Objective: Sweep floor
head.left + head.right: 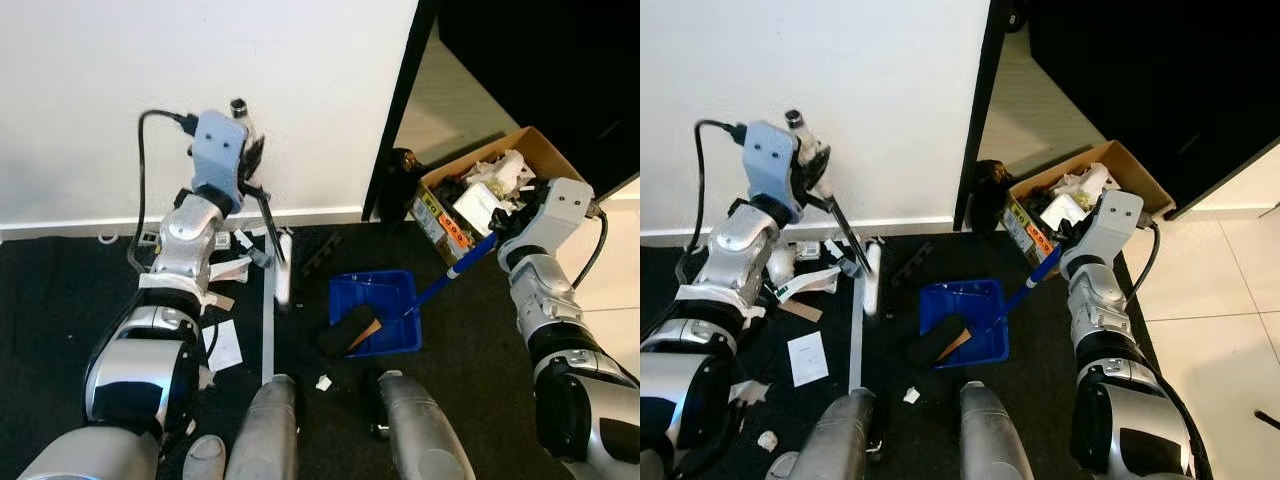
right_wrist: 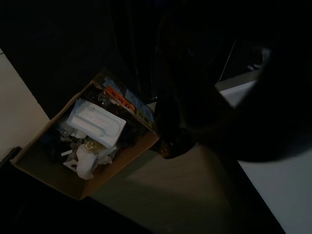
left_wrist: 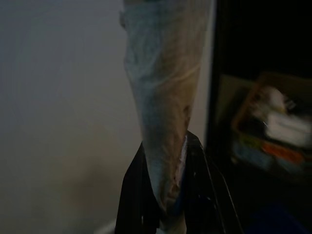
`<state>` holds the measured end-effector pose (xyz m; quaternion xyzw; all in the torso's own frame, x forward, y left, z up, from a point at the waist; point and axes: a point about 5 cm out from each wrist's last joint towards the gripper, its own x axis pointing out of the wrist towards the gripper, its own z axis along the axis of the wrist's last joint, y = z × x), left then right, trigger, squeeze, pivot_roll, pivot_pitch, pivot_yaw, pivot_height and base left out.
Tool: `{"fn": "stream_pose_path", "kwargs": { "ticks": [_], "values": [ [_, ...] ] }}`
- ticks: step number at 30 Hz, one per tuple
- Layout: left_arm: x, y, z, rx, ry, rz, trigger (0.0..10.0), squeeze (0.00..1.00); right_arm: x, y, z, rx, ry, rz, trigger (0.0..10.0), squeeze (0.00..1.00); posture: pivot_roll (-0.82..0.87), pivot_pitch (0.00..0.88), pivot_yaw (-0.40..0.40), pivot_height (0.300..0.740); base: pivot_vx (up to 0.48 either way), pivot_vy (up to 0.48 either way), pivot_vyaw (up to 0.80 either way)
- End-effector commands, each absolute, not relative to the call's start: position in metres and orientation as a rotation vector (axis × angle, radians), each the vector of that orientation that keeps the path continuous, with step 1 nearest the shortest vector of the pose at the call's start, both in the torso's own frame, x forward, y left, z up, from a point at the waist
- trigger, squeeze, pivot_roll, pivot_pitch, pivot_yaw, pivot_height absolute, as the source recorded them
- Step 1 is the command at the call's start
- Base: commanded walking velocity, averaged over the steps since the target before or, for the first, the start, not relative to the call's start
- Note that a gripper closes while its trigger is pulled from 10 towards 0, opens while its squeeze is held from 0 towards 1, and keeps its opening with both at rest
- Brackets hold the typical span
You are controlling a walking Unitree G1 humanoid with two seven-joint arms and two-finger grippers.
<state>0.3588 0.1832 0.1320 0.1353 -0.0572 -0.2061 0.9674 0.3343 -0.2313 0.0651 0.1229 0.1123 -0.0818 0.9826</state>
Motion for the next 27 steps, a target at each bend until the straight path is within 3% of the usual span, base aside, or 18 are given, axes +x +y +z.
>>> {"fn": "stream_pose_path", "kwargs": {
  "ticks": [1, 9, 27],
  "values": [
    [0.355, 0.193, 0.132, 0.310, -0.129, -0.411, 10.0, 0.00, 0.330, -0.226, 0.053, 0.402, 0.258, -0.171, 0.0, 0.00, 0.02, 0.131, 0.005, 0.740, 0.000, 0.000, 0.00],
    [0.348, 0.198, 0.124, 0.279, -0.120, -0.396, 10.0, 0.00, 0.341, -0.243, 0.071, 0.406, 0.237, -0.231, 0.0, 0.00, 0.02, 0.126, 0.008, 0.740, 0.000, 0.000, 0.00],
    [0.352, 0.189, 0.130, 0.261, -0.141, -0.441, 10.0, 0.00, 0.361, -0.245, 0.102, 0.347, 0.185, -0.198, 0.0, 0.00, 0.02, 0.121, 0.013, 0.740, 0.000, 0.000, 0.00]
  ]
}}
